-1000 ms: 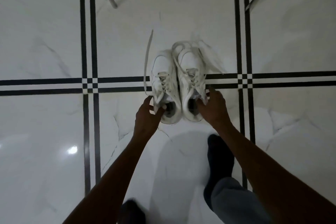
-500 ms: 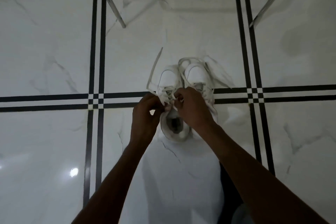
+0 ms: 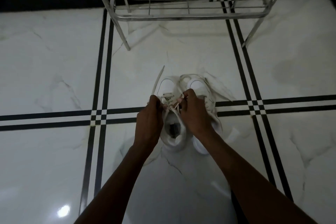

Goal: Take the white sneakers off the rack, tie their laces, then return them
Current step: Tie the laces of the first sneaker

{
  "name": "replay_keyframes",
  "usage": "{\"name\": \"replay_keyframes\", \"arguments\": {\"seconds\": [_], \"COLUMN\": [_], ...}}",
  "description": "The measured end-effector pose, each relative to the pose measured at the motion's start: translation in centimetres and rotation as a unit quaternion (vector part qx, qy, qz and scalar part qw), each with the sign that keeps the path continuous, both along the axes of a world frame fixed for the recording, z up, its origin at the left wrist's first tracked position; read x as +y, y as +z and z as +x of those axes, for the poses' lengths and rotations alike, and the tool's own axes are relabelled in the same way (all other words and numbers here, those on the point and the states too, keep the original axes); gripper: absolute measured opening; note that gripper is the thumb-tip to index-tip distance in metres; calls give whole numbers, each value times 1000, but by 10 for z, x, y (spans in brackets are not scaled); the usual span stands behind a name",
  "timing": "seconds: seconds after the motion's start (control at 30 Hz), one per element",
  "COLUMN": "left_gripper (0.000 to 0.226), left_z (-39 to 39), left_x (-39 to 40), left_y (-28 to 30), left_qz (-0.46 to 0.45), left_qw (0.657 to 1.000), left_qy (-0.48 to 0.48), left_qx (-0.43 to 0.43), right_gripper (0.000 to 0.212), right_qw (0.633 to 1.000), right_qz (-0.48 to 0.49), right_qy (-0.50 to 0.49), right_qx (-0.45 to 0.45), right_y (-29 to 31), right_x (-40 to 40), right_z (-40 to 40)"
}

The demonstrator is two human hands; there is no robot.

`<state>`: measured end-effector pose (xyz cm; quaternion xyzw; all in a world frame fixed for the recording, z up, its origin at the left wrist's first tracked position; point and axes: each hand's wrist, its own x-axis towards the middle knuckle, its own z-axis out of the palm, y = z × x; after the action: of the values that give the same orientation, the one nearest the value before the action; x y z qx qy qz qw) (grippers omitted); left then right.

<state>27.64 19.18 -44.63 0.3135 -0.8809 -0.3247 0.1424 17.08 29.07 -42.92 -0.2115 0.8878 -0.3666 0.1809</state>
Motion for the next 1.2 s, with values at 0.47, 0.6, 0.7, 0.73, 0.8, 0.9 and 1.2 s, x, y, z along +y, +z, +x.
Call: {"name": "replay_keyframes", "arguments": {"seconds": [0.47, 0.6, 0.7, 0.73, 0.8, 0.9, 1.2], "left_gripper": [14, 18, 27, 30, 32, 30, 39], "left_z": [3, 14, 19, 18, 15, 6, -12], "left_x": [4, -1, -4, -5, -8, -23, -49], "left_y": [12, 2, 8, 14, 29, 55, 77], "left_qz": [39, 151, 259, 278, 310, 320, 288], "left_qw": [998, 986, 961, 955, 943, 934, 945], "left_qy": [47, 65, 74, 68, 56, 49, -108], "left_qx": [-11, 37, 68, 79, 105, 154, 109], "right_gripper": [15, 10, 9, 7, 9, 18, 30], "right_qw": [998, 996, 987, 981, 969, 967, 950], "right_qz": [-5, -37, -81, -105, -147, -162, -3], "right_qy": [-50, -34, -17, -18, -29, -6, 275], "right_qx": [-24, -74, -135, -160, -198, -195, -145], "right_y": [8, 8, 10, 13, 22, 33, 74], "right_x": [0, 1, -4, -6, -9, -12, -16], "right_z": [17, 14, 2, -2, -8, -12, -19]}}
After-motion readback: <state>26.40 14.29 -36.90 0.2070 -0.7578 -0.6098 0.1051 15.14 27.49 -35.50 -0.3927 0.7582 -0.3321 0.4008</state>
